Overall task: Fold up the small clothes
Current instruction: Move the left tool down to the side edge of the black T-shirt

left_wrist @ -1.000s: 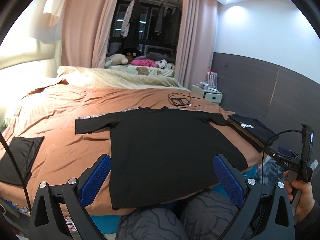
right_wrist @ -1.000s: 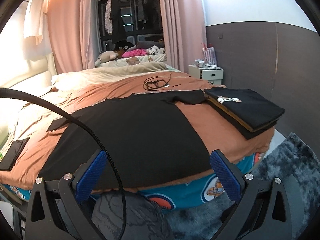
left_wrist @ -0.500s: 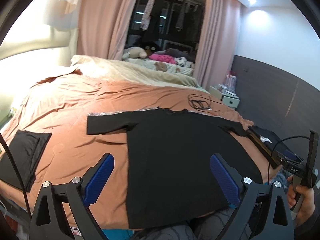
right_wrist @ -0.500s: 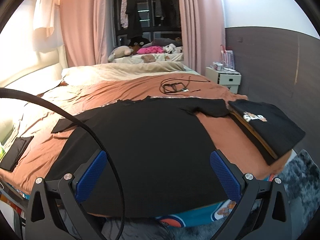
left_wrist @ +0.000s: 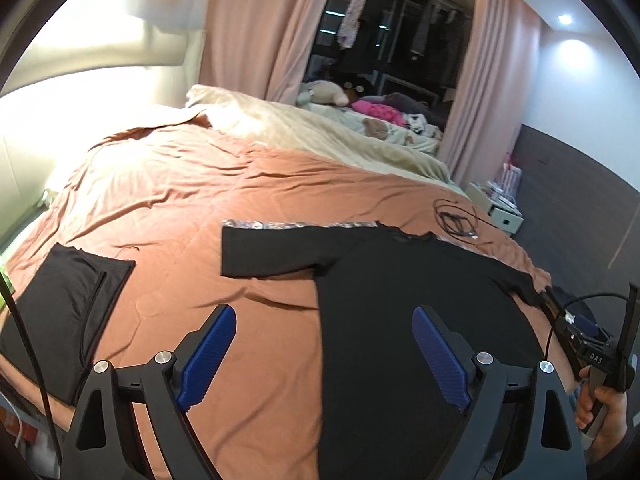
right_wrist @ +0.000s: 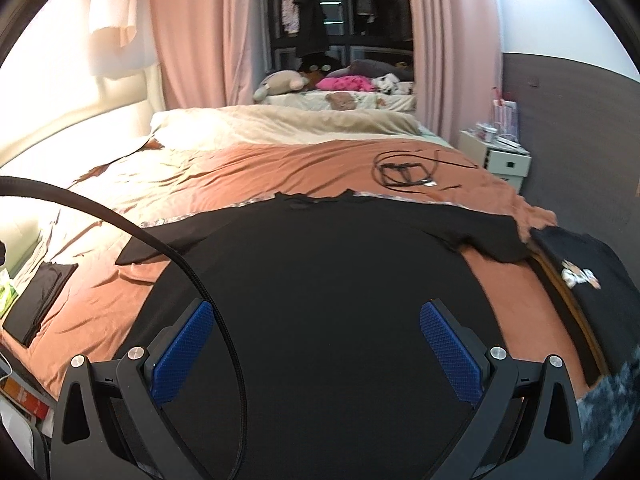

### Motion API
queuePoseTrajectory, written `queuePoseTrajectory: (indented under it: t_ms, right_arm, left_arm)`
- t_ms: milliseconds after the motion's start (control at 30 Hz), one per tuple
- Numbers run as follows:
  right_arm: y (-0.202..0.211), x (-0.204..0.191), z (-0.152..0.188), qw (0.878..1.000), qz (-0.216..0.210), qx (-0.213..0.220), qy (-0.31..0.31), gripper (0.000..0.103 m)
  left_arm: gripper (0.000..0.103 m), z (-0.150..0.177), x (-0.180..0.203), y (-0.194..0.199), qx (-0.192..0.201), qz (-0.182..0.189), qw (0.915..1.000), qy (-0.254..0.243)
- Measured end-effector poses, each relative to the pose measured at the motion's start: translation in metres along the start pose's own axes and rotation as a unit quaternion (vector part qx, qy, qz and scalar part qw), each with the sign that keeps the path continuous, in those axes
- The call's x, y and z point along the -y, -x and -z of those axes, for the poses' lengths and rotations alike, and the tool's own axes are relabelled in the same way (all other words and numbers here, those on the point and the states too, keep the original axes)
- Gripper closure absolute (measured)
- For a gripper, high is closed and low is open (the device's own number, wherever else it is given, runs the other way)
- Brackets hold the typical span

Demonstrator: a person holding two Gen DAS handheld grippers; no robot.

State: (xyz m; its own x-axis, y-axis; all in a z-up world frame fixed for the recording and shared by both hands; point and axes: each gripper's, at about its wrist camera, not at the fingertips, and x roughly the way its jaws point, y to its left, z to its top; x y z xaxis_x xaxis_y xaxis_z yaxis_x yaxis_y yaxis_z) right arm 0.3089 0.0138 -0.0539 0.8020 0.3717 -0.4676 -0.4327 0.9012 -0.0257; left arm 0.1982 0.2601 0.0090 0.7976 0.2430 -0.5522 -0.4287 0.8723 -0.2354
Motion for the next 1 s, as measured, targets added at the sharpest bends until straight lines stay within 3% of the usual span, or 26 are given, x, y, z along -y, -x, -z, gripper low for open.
queuePoseTrajectory:
  t_ms: [367, 733, 1000]
  right_arm:
    - [-0.065, 0.001, -0.049, 0.999, -0.038, -0.021, 0.024, 0.000]
    - [-0.133, -0.023, -0.075, 0.995, -0.070, -0.062, 0.040, 0.002]
    - [-0.193, -0.038, -0.096, 0.990, -0.090, -0.106, 0.039, 0.014]
  left_arm:
    - [0.019, -0.043, -0.052, -0.061, -0.015, -0.017, 0.9991, 0.036]
    - [0.029, -0.059, -0.104, -0.151, -0.075, -0.013, 0.9958, 0.051]
    - [0.034, -0.066, -0.138, -0.214, -0.111, -0.012, 0.9913, 0.070]
